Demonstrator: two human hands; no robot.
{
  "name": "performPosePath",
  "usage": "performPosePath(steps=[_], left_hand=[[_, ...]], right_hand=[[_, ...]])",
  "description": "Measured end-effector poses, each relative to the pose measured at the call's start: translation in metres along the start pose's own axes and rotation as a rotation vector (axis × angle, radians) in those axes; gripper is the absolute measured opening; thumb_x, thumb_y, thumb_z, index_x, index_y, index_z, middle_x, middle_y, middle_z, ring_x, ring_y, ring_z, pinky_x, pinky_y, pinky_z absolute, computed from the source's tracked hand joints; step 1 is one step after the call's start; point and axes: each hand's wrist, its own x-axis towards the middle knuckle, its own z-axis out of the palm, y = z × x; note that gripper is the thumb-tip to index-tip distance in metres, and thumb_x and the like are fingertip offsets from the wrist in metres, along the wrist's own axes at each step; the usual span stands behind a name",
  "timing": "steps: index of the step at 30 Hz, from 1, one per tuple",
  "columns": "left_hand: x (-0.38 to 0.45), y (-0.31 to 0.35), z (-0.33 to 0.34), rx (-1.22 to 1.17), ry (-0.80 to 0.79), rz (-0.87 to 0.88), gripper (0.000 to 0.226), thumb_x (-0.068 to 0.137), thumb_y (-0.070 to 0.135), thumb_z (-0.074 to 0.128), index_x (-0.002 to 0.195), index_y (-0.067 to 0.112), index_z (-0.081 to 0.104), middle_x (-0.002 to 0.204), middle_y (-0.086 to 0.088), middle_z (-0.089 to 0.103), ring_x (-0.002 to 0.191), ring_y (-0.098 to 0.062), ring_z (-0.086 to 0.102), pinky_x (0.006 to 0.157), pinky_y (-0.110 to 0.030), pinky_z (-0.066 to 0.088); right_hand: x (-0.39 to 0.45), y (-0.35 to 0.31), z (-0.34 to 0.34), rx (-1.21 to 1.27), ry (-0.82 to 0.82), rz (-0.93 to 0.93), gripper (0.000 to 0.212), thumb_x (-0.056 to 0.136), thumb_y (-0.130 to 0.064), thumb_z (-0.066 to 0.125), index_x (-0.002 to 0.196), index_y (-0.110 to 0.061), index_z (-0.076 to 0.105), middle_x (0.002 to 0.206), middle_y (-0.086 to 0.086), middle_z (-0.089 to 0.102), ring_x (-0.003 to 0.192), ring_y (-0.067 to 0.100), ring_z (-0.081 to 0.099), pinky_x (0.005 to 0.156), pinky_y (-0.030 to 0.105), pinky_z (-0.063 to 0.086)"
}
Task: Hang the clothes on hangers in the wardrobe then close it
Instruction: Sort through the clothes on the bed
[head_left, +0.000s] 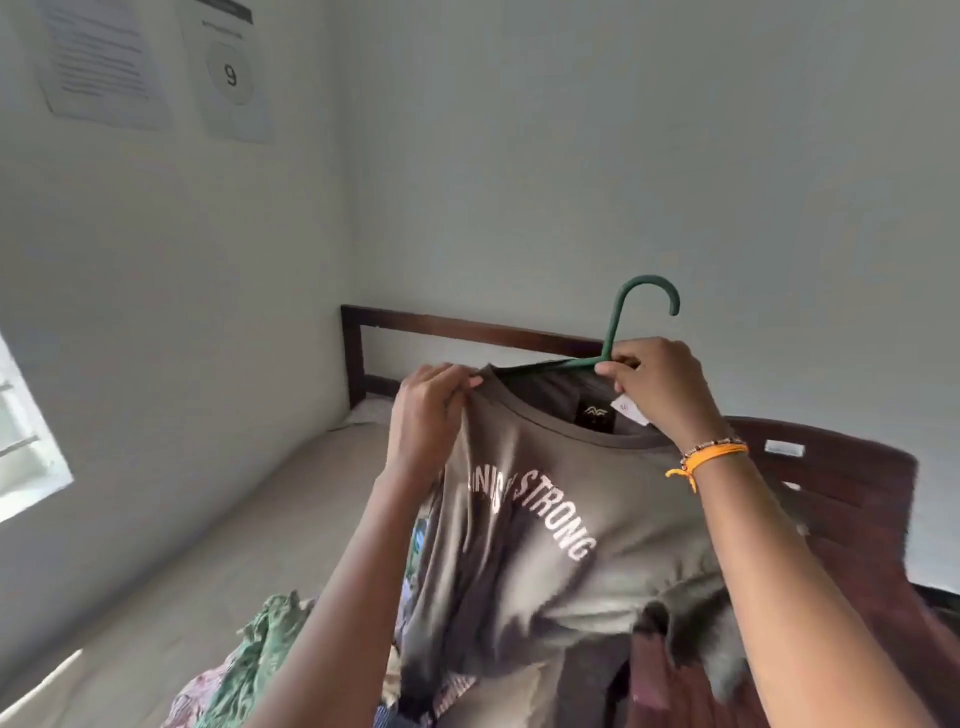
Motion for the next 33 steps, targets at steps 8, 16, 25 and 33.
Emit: performPosePath(steps=[8, 16, 25, 33], left_hand=[[-0.052, 0.128, 0.062, -0.334, -0.277, -0.15, 0.014, 0.09, 0.022, 0.061, 0.096, 0.019, 0.073, 0.08, 0.014, 0.06, 0.067, 0.001, 0.055, 0.067, -0.018, 0.042], [-0.167, 0.328, 0.092, -0.97, -1.076, -0.332, 0.026, 0.098, 0.001, 0.043, 0.116, 0.001, 0.062, 0.078, 0.0, 0.064, 0.053, 0.002, 0.056, 0.061, -0.013, 0.049], [-0.3, 0.533, 0.08, -1.109, -1.447, 0.0, 0.007, 0.085, 0.004, 0.066, 0.091, 0.001, 0.065, 0.071, 0.004, 0.057, 0.057, 0.004, 0.051, 0.063, -0.014, 0.042], [-0.407, 0.701, 0.068, -1.116, -1.781, 0.219, 0.028, 0.076, 0.004, 0.058, 0.055, 0.016, 0.045, 0.047, 0.007, 0.04, 0.044, -0.004, 0.033, 0.049, -0.026, 0.025]], right_hand=[[-0.101, 0.053, -0.118, 0.058, 0.038, 0.228, 0.026, 0.084, -0.02, 0.066, 0.064, -0.006, 0.061, 0.06, 0.003, 0.066, 0.055, 0.008, 0.055, 0.06, 0.026, 0.04], [-0.277, 0.071, -0.24, 0.477, 0.27, 0.604, 0.022, 0.092, 0.006, 0.047, 0.091, -0.014, 0.055, 0.076, 0.005, 0.066, 0.046, 0.002, 0.043, 0.046, 0.01, 0.035], [-0.454, 0.084, -0.354, 0.609, 0.612, 0.874, 0.03, 0.089, 0.012, 0.033, 0.097, -0.015, 0.043, 0.092, 0.016, 0.068, 0.064, 0.013, 0.047, 0.053, 0.016, 0.039], [-0.612, 0.104, -0.466, 0.414, 0.962, 1.05, 0.018, 0.092, 0.001, 0.047, 0.095, -0.014, 0.055, 0.106, 0.015, 0.065, 0.087, 0.023, 0.064, 0.079, 0.029, 0.051]])
